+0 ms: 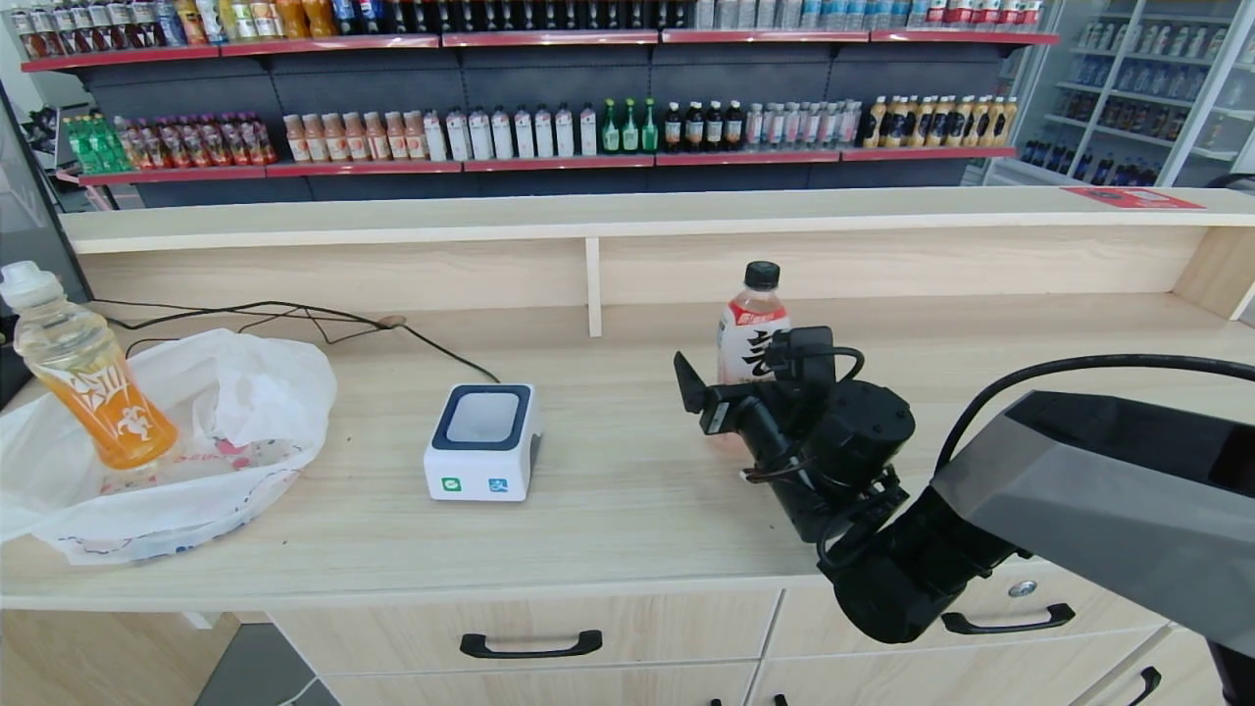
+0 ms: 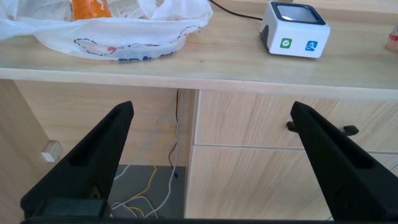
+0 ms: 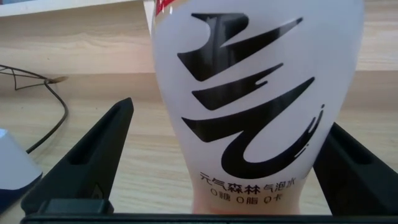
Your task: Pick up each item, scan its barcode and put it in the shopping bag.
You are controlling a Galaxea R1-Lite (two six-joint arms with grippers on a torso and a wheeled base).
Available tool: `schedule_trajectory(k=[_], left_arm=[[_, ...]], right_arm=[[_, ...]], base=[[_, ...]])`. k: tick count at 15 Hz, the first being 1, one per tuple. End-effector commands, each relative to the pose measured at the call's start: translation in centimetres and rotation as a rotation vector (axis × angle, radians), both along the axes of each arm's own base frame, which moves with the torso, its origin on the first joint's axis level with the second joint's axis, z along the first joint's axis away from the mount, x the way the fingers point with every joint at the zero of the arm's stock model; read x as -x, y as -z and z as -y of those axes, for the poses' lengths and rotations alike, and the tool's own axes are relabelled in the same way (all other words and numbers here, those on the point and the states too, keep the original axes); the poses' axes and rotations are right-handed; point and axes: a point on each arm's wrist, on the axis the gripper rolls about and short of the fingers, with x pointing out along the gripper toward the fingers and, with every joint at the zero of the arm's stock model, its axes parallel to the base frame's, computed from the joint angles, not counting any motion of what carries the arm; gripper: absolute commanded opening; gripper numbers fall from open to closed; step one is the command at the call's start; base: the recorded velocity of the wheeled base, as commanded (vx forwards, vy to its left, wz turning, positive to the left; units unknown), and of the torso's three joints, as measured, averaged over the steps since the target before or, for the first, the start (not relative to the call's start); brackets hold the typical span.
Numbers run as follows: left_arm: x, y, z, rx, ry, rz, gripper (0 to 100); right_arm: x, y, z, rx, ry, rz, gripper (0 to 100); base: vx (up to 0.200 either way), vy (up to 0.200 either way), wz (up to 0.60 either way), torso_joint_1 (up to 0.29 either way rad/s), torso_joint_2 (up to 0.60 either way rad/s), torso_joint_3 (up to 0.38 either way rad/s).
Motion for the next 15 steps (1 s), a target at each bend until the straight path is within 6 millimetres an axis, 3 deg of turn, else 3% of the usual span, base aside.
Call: schedule_trajectory(k=[1,9,10,15], left_arm=[[0.00,0.00,0.00,0.001,0.000,0.000,100],[0.00,0.00,0.00,0.000,0.000,0.000,100],[0.00,0.00,0.00,0.001,0.000,0.000,100],[0.00,0.00,0.00,0.001,0.000,0.000,100]], right_arm=[[0.00,0.19,-0.08,0.000,-0.002,-0.004,100],[-0.48,-0.45,-0.08,-0.016,0.007,0.022,100],[-0.49,-0.48,-0.01,-0.017,0.008,0.022,0],[-0.43,-0.67,0.10,-0.023,0.009,0.023,0]], base=[[0.000,0.000,0.00,0.000,0.00,0.000],[0.000,0.000,0.00,0.000,0.00,0.000],[0.000,0.000,0.00,0.000,0.00,0.000],[0.000,0.000,0.00,0.000,0.00,0.000]])
